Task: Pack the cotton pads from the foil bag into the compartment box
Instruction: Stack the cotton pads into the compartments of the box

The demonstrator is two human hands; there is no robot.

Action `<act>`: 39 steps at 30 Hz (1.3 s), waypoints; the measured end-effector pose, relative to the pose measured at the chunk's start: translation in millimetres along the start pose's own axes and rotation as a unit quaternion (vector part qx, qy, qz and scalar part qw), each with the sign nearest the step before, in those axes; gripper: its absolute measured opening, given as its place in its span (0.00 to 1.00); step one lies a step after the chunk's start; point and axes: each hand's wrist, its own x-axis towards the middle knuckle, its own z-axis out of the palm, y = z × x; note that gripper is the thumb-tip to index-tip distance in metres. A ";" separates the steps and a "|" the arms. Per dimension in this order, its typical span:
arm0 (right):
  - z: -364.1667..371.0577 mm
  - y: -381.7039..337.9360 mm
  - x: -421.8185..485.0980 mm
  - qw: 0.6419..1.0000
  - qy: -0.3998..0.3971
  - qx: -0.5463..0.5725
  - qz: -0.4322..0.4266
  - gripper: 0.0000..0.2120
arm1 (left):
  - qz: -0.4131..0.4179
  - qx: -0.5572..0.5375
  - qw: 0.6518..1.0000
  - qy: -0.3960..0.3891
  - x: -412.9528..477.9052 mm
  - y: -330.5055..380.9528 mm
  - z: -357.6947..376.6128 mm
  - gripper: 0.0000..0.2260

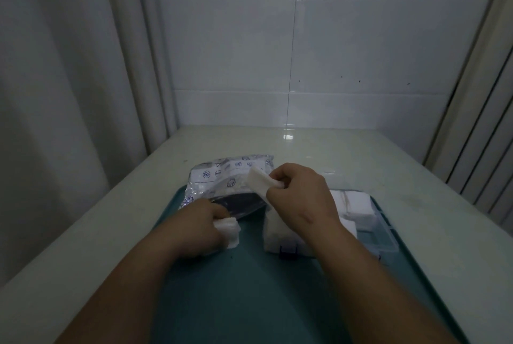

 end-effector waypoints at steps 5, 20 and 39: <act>-1.4 1.0 0.7 1.000 0.003 0.006 -0.002 0.15 | -0.017 -0.005 1.000 0.003 -1.5 1.3 0.8 0.09; -25.7 1.7 5.2 0.993 0.015 0.119 0.016 0.19 | 0.055 -0.359 0.932 -0.002 -8.5 10.3 -12.9 0.12; -58.5 36.1 1.8 0.967 0.001 0.233 0.100 0.05 | -0.049 -0.487 0.860 0.146 25.9 80.3 -15.5 0.05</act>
